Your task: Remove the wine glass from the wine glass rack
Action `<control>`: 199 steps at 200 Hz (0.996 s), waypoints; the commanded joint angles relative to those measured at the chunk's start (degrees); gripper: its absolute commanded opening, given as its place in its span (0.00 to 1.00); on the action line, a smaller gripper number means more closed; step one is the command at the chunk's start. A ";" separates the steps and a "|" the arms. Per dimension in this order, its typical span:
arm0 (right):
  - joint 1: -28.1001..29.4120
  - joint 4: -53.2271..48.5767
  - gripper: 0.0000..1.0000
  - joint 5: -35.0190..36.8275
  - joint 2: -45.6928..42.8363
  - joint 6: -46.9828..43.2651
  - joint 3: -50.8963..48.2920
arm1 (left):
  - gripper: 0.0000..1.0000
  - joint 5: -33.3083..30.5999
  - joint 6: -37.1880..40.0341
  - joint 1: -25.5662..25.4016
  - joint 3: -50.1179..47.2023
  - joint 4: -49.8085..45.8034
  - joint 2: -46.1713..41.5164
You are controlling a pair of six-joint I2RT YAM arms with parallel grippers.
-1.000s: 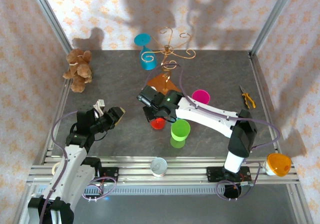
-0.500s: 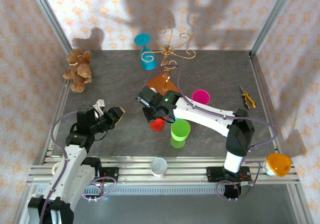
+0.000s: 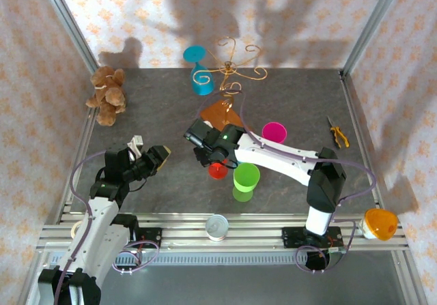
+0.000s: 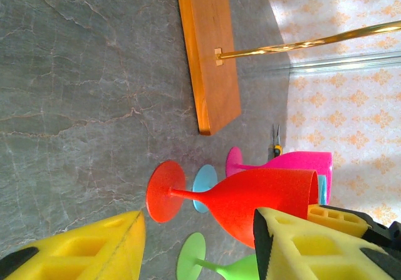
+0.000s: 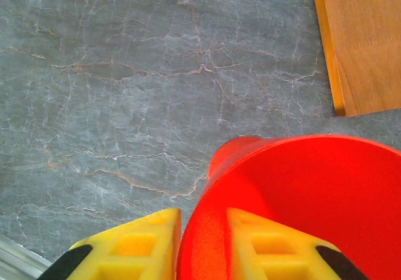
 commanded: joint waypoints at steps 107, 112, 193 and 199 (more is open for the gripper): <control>0.47 -6.21 0.45 3.29 -5.57 -0.38 11.37 | 0.49 -0.94 1.57 0.45 8.88 -1.09 3.71; 0.34 -6.43 0.45 3.75 -6.16 -0.24 12.03 | 0.49 -0.97 1.71 0.45 10.09 -1.25 4.24; -9.72 -2.23 0.44 -3.41 -16.13 2.42 13.45 | 0.49 -3.06 5.70 0.45 42.06 -6.95 26.73; -11.19 -1.85 0.44 -4.67 -16.43 2.62 13.57 | 0.50 -2.88 5.83 0.45 45.06 -7.11 29.18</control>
